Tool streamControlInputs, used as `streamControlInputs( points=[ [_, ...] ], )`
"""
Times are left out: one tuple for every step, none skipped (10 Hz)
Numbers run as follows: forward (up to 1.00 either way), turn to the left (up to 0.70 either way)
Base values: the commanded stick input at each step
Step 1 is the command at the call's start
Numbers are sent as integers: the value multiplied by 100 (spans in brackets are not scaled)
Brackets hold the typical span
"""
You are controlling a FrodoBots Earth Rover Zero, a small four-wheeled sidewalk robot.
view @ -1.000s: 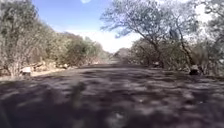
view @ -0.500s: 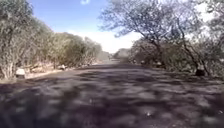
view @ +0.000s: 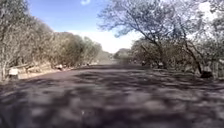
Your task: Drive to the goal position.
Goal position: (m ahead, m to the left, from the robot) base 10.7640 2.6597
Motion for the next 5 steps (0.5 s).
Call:
streamControlInputs(
  points=[
    [70,0],
    [70,0],
    [70,0],
    [70,0],
    [70,0]
  ],
)
